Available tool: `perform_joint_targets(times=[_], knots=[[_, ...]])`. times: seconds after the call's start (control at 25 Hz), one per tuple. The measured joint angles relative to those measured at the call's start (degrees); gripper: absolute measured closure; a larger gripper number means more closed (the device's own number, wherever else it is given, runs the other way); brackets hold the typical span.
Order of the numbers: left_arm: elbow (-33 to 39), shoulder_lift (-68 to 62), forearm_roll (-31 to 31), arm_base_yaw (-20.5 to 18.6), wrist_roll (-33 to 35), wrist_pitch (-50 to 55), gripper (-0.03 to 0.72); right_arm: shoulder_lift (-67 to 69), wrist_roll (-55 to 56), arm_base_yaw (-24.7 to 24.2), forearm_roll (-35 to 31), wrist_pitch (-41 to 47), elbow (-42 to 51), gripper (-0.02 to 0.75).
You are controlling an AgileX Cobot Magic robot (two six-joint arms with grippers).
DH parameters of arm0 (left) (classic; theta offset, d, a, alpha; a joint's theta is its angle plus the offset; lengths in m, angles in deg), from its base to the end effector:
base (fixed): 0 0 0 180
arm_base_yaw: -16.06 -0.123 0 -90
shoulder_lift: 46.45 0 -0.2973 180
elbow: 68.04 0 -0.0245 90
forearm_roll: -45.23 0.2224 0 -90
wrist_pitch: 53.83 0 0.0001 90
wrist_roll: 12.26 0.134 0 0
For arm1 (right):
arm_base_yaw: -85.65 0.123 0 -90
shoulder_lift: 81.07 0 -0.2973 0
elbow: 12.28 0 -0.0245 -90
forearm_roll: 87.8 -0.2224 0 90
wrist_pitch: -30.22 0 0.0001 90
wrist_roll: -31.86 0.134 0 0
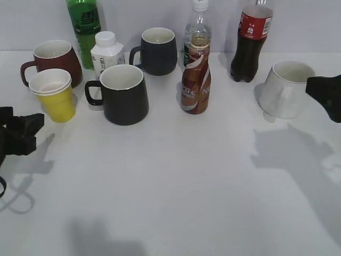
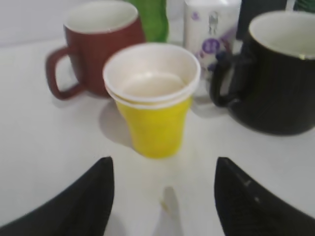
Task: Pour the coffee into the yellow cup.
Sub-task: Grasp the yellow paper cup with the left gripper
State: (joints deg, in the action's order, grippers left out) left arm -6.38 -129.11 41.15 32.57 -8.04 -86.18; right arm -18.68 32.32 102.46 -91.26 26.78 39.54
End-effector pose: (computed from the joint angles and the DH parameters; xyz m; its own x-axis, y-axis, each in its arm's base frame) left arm 0.2274 -0.0621 0.2012 -0.3563 0.1196 -0.9267 0.2550 0.9666 0.0268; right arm 0.1919 0.0575 0.2700 -0.3583 -0.0369 -0.9329 -0.2621 0.9630 0.0625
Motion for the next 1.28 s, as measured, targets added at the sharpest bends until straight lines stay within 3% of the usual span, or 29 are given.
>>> perform_joint_targets(times=[0.2, 0.56, 1.0, 1.28], knots=[[0.0, -6.5, -0.5, 0.5, 0.0, -4.7, 0.188, 4.7, 0.2, 0.0, 0.1, -3.9, 0.0, 0.151], [-0.6, -20.9, 0.5, 0.5, 0.0, -27.1, 0.077, 5.8, 0.2, 0.0, 0.1, -5.1, 0.0, 0.151], [-10.9, -31.8, 1.2, 0.5, 0.0, -29.9, 0.082, 5.8, 0.2, 0.0, 0.1, -5.2, 0.0, 0.153], [-18.2, -37.0, -2.3, 0.5, 0.0, -28.7, 0.089, 5.8, 0.2, 0.0, 0.2, -5.3, 0.0, 0.152]])
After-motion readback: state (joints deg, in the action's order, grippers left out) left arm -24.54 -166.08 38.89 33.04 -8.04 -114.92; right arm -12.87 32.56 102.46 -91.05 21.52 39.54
